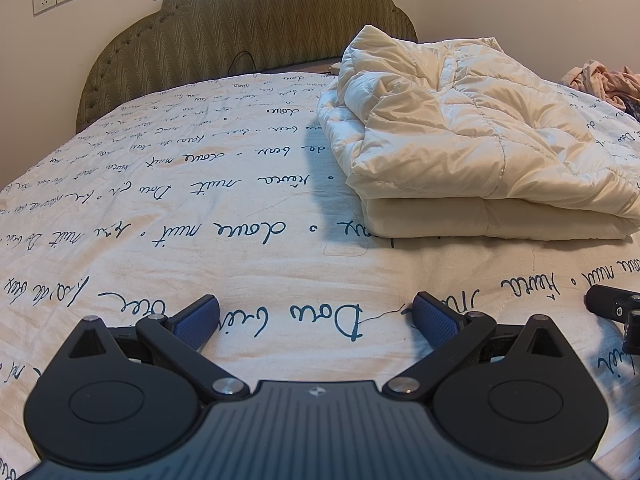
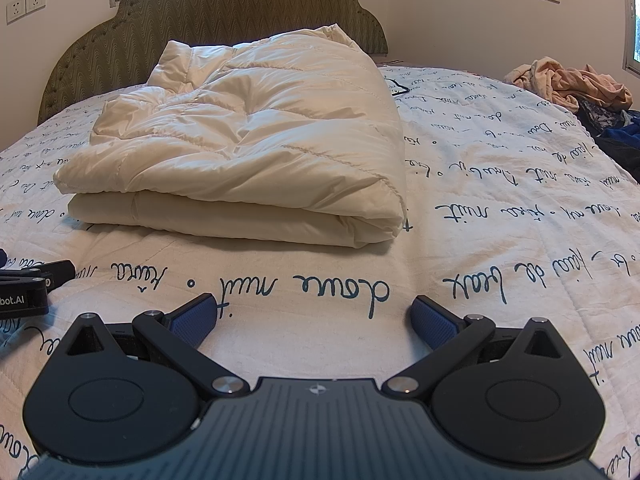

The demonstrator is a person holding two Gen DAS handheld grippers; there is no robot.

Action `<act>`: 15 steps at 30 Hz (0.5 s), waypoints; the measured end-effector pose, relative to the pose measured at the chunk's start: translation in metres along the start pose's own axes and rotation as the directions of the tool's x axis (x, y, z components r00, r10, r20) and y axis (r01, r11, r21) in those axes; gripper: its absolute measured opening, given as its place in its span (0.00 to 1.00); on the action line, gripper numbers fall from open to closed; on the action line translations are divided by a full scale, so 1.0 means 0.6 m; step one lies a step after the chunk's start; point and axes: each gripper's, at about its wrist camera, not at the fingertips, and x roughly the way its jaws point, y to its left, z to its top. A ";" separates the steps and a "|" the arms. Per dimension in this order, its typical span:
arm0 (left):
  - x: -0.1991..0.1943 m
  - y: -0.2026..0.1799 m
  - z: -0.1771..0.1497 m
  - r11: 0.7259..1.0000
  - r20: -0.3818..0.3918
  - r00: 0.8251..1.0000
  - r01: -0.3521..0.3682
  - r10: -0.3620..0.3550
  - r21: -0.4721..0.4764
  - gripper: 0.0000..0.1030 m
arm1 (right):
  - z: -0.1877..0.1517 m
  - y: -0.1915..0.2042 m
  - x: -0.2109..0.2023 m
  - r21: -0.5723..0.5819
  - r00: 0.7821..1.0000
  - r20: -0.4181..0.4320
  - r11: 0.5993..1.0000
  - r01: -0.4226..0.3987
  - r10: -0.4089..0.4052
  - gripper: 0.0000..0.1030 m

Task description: Fold small clothes

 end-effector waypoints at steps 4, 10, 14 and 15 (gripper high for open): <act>0.000 0.000 0.000 1.000 0.000 1.000 -0.001 0.001 0.001 1.00 | 0.000 0.000 0.000 0.000 1.000 0.000 1.000 0.000 0.000 1.00; -0.001 0.000 0.001 1.000 0.000 1.000 0.001 -0.001 0.000 1.00 | 0.000 0.000 0.000 0.000 1.000 0.000 1.000 0.000 0.000 1.00; -0.006 0.009 0.000 0.999 0.013 1.000 0.026 -0.025 -0.028 1.00 | -0.001 0.000 0.000 0.000 1.000 0.000 1.000 0.000 0.000 1.00; -0.009 0.012 0.001 0.999 0.018 0.999 0.036 -0.036 -0.036 1.00 | 0.000 0.000 0.000 -0.001 1.000 -0.001 1.000 0.001 -0.001 1.00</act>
